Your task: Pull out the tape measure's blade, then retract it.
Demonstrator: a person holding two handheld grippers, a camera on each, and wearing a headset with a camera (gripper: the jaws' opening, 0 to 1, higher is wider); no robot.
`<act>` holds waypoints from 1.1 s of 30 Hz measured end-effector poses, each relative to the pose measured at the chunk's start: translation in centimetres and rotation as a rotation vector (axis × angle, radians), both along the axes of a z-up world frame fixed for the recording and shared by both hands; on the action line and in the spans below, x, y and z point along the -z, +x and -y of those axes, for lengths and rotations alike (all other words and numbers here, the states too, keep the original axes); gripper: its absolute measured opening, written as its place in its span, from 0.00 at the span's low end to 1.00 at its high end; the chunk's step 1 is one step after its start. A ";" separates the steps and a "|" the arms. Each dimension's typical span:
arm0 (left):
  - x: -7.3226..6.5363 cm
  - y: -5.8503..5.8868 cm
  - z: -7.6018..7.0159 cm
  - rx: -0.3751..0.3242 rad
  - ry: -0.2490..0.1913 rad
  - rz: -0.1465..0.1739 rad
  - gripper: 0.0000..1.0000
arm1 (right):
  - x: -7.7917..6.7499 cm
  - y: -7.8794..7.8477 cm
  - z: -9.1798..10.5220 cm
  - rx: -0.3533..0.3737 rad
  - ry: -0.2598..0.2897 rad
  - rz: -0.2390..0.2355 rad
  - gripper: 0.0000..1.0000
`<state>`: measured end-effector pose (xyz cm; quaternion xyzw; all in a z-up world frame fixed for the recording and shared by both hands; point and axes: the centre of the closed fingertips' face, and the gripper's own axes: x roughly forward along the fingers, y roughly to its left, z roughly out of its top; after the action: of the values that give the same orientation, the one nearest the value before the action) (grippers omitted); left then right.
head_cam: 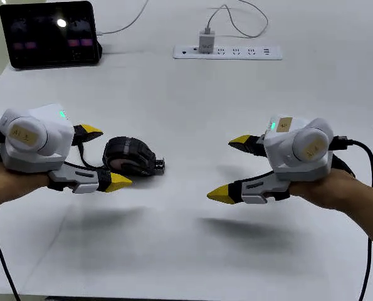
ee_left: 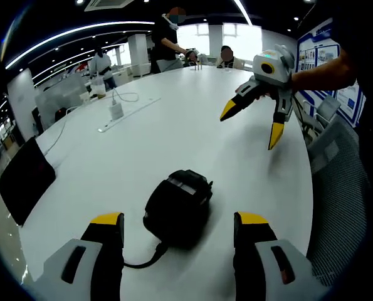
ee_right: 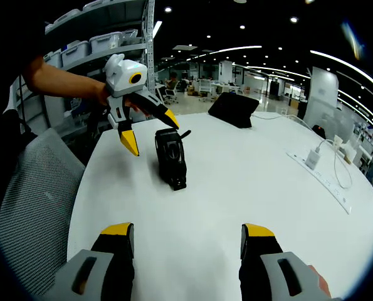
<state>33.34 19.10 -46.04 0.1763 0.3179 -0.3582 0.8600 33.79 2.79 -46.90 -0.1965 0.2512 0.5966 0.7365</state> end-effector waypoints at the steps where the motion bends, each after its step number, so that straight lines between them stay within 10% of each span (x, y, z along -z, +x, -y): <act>1: 0.0 0.0 0.0 0.006 0.003 -0.001 0.66 | 0.0 0.1 -0.1 -0.005 -0.001 0.002 0.68; 33: 0.9 0.9 -0.4 0.196 0.097 -0.062 0.48 | 1.7 1.4 -5.4 -0.173 -0.027 0.021 0.49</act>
<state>34.21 19.51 -46.97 0.2368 0.3426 -0.4302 0.8009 35.18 8.18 -48.62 -0.2337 0.2337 0.6525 0.6819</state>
